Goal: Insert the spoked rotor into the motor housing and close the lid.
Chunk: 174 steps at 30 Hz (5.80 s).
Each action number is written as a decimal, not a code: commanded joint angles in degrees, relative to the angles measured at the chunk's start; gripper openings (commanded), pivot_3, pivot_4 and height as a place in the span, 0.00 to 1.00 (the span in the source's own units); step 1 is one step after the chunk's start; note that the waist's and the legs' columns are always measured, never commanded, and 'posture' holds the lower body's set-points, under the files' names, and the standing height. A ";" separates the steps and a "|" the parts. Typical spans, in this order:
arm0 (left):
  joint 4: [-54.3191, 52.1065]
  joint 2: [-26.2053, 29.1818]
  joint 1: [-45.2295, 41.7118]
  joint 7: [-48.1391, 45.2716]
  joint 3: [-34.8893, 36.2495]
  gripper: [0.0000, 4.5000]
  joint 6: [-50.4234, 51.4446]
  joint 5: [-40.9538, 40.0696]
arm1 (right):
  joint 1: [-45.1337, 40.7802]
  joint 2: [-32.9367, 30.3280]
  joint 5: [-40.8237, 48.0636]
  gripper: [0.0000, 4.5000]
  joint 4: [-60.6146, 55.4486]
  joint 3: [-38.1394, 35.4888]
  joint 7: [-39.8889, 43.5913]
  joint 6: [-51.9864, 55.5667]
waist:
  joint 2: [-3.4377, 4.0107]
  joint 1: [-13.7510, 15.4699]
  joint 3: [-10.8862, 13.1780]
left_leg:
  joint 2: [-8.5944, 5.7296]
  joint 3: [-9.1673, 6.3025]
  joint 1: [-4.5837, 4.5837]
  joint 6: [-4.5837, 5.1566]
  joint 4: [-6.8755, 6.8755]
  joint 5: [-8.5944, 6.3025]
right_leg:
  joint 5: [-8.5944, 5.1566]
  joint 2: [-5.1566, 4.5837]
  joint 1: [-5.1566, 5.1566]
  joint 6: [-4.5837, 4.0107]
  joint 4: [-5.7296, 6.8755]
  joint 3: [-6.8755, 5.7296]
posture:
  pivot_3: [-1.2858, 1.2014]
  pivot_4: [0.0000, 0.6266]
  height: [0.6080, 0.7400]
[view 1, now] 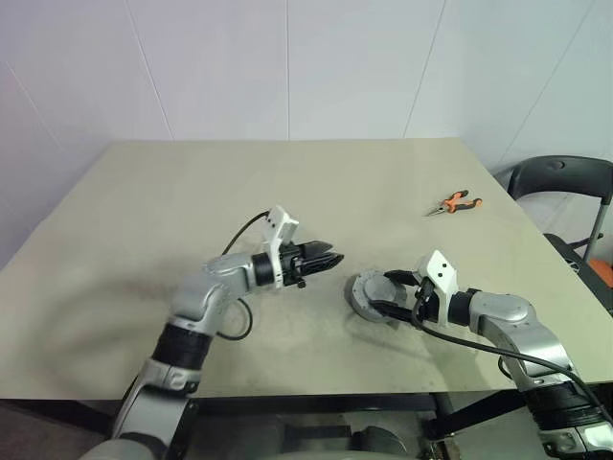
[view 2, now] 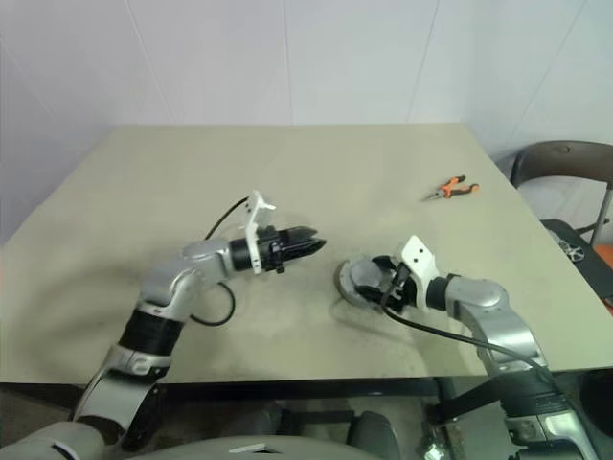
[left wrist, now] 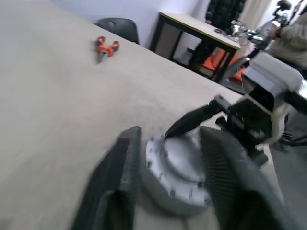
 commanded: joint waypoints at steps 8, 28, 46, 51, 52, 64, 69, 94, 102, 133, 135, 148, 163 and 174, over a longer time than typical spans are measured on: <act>7.12 -2.58 -4.63 -5.56 -6.13 0.09 -0.27 4.15 | 5.39 -1.26 -1.48 0.79 -1.49 -0.96 -3.32 3.81 | 0.00 0.26 0.00 | -0.05 -0.05 -0.07 0.17 0.03 -0.10 | -0.01 -0.05 0.08 -0.01 -0.21 0.00 | 0.52 0.00 1.00; 23.54 -10.90 -7.71 -6.97 -8.95 0.09 -13.13 15.01 | 6.41 -0.08 -0.76 0.79 -5.42 0.20 -5.59 6.07 | -0.02 0.10 0.01 | -0.06 -0.06 -0.11 0.34 0.04 -0.20 | -0.01 -0.07 0.11 0.00 -0.35 0.01 | 0.52 0.00 1.00; 22.93 -10.39 -4.77 -10.83 -10.29 0.08 -13.98 17.76 | 6.32 1.29 0.85 0.99 -8.00 0.81 -7.72 12.42 | -0.07 -0.11 -0.02 | -0.04 -0.16 -0.05 0.34 0.06 -0.20 | -0.01 -0.07 0.23 0.00 -0.37 -0.07 | 0.52 0.00 1.00; 22.80 -10.03 -4.64 -11.26 -10.17 0.08 -14.00 17.74 | 5.77 1.24 1.46 0.99 -8.94 0.59 -8.04 14.36 | -0.07 -0.10 -0.02 | -0.03 -0.21 0.25 0.34 0.05 -0.21 | -0.02 -0.06 0.55 0.02 -0.41 -0.11 | 0.52 0.00 1.00; 22.81 -10.06 -4.65 -11.26 -10.13 0.08 -14.00 17.76 | 5.64 1.23 1.47 0.99 -8.97 0.31 -8.06 14.11 | -0.07 -0.10 -0.02 | -0.03 -0.21 0.26 0.34 0.05 -0.21 | -0.03 -0.06 0.57 0.02 -0.42 -0.11 | 0.52 0.00 1.00; 23.60 -10.57 -4.70 -10.89 -9.77 0.08 -14.72 17.75 | 1.07 2.54 5.68 0.99 -12.55 -6.56 -10.73 14.79 | -0.01 -0.10 0.04 | -0.04 -0.22 0.24 0.34 0.05 -0.22 | -0.03 -0.06 0.55 0.04 -0.43 -0.12 | 0.52 0.00 1.00; 23.72 -10.73 -4.71 -10.74 -9.64 0.08 -14.65 17.65 | 0.36 0.94 9.50 0.99 -15.86 -9.31 -9.41 17.87 | 0.03 -0.06 0.06 | -0.04 -0.22 0.21 0.34 0.05 -0.22 | -0.03 -0.07 0.52 0.04 -0.43 -0.11 | 0.52 0.00 1.00; 20.65 -11.56 -2.20 -8.57 -9.23 0.08 -13.88 17.45 | -4.04 15.11 43.25 0.99 -8.29 -43.69 -32.20 71.95 | 0.35 0.03 -0.05 | -0.07 -0.23 -0.29 0.39 0.04 -0.24 | -0.02 -0.12 0.11 0.03 -0.44 -0.13 | 0.52 0.00 1.00; 19.91 -11.76 -1.59 -7.96 -9.34 0.08 -14.17 17.42 | -0.31 16.52 52.31 0.99 -9.71 -41.24 -39.79 71.95 | 0.37 -0.13 -0.05 | -0.07 -0.23 -0.39 0.40 0.04 -0.23 | -0.02 -0.09 -0.01 0.03 -0.43 -0.13 | 0.52 0.00 1.00; 16.05 -8.99 -1.89 -8.53 -7.78 0.08 -11.43 16.18 | -4.44 28.55 62.26 0.99 -8.97 -32.97 -57.88 63.70 | 0.48 -3.02 -0.05 | 0.07 -0.25 -0.31 0.40 0.04 -0.23 | 0.00 0.03 -0.12 0.06 -0.26 -0.13 | 0.52 0.00 1.00; 16.01 -9.15 -1.81 -8.51 -7.83 0.08 -11.48 16.23 | -5.19 28.91 63.06 0.99 -8.59 -31.90 -59.26 63.04 | 0.58 -3.13 -0.03 | 0.08 -0.25 -0.36 0.38 0.03 -0.22 | 0.00 0.02 -0.24 0.06 -0.19 -0.13 | 0.52 0.00 1.00; 16.11 -8.60 -1.42 -7.68 -6.59 0.08 -11.82 16.27 | -4.42 23.98 58.63 0.99 -4.56 -30.40 -61.40 56.06 | 0.61 -3.16 -0.02 | 0.04 -0.20 -0.44 0.40 0.04 -0.21 | 0.00 0.02 -0.34 0.06 -0.18 -0.13 | 0.52 0.00 1.00; 11.96 -4.88 2.49 -5.63 -4.05 0.08 -9.55 14.29 | -0.85 22.45 54.69 0.99 -3.99 -32.97 -60.24 46.29 | 0.59 -3.42 -0.03 | 0.12 -0.20 -0.28 0.39 0.05 -0.21 | 0.01 0.06 -0.30 0.05 -0.10 -0.12 | 0.52 0.00 1.00; 12.31 -3.36 3.13 -4.39 -3.19 0.08 -9.56 12.77 | 2.15 23.88 52.89 0.79 -4.72 -32.58 -62.20 41.95 | 0.62 -3.57 -0.04 | 0.15 -0.20 -0.25 0.37 0.04 -0.22 | 0.02 0.06 -0.33 0.04 -0.09 -0.12 | 0.52 0.00 1.00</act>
